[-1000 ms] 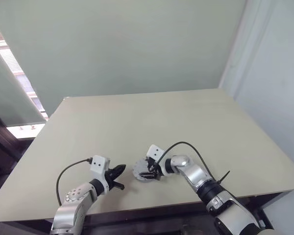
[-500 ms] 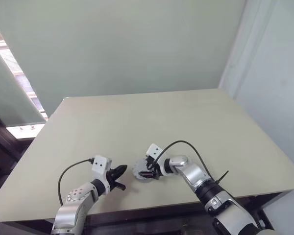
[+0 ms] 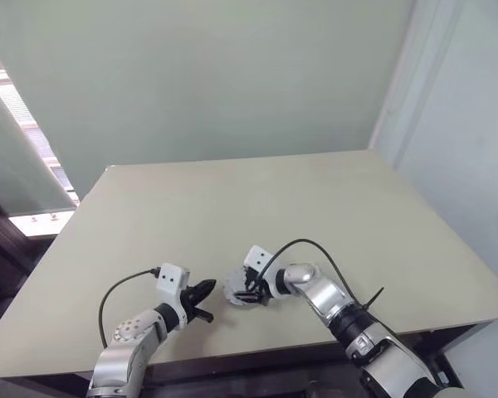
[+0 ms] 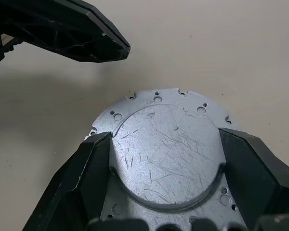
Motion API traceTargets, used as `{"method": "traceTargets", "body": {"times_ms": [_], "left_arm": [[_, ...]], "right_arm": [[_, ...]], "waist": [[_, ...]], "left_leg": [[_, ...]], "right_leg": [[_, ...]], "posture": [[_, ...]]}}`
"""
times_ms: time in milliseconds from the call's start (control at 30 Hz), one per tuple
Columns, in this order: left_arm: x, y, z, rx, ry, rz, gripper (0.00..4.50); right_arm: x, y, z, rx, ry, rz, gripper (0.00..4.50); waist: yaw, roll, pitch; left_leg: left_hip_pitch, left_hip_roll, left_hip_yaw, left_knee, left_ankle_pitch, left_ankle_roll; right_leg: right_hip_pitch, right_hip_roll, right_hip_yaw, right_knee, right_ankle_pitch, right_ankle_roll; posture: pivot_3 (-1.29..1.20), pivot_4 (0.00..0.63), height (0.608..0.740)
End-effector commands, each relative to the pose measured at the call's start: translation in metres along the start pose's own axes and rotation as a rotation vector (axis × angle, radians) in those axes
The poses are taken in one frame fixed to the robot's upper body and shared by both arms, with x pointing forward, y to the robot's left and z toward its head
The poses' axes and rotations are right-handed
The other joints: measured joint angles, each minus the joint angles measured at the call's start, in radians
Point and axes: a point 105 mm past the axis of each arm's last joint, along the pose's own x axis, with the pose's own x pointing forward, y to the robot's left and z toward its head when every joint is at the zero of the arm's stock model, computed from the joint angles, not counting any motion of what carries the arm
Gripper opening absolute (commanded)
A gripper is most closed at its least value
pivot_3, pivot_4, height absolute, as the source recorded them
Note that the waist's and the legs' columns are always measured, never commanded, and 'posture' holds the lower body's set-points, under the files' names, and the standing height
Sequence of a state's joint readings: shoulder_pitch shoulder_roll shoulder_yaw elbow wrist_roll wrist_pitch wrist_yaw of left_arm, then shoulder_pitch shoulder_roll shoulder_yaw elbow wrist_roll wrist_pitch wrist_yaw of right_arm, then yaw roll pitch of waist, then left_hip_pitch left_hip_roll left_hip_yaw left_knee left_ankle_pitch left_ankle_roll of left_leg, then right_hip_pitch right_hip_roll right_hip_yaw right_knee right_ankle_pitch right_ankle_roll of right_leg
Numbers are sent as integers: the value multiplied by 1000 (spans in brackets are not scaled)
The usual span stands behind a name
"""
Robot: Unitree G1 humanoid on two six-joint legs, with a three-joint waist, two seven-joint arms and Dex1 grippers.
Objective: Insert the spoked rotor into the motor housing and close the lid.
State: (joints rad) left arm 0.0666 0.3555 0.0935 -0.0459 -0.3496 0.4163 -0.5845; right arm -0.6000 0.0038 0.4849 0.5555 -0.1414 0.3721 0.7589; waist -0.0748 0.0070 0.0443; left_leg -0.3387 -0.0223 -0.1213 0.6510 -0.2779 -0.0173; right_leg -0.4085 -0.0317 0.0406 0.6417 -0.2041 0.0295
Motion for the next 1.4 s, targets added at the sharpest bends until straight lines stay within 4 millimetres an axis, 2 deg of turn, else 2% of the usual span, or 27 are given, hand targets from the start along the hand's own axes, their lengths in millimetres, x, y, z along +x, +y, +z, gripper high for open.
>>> {"method": "traceTargets", "body": {"times_ms": [33, 733, 933, 1100, 1400], "left_arm": [[3, -1, 14, 35, -44, -12, 0], [11, -5, 15, 47, -41, -37, 0], [21, -13, 13, 57, -22, -69, 0], [35, -24, 5, 57, 11, -105, 0], [44, -24, -17, 61, 118, -115, 0]], "right_arm": [[1, -1, -16, -4, 96, -16, 3235], [-13, -12, -28, 63, 215, -37, 3235], [-11, -9, -29, 56, 217, -34, 3235], [-11, -9, -29, 55, 217, -33, 3235], [-13, -7, -29, 58, 220, -31, 3235]], "waist": [[0, 0, 0], [6, 0, 0], [12, 0, 0], [22, 0, 0], [26, 3, -3]], "left_leg": [[0, 0, 0, 0, 0, 0], [-1, -2, -1, 0, 0, 0], [-1, -3, -1, 0, 0, 0], [-1, -2, -1, 0, 0, 0], [0, -2, -1, 1, 0, 0]], "right_leg": [[0, 0, 0, 0, 0, 0], [0, -2, 0, -1, 0, 1], [0, -2, 0, -1, 0, 1], [1, -2, 0, -1, 0, 1], [2, -2, 0, -1, 0, 1]], "posture": [[0, 0, 740], [0, 0, 740], [0, 0, 740], [0, 0, 740], [0, 0, 740]]}}
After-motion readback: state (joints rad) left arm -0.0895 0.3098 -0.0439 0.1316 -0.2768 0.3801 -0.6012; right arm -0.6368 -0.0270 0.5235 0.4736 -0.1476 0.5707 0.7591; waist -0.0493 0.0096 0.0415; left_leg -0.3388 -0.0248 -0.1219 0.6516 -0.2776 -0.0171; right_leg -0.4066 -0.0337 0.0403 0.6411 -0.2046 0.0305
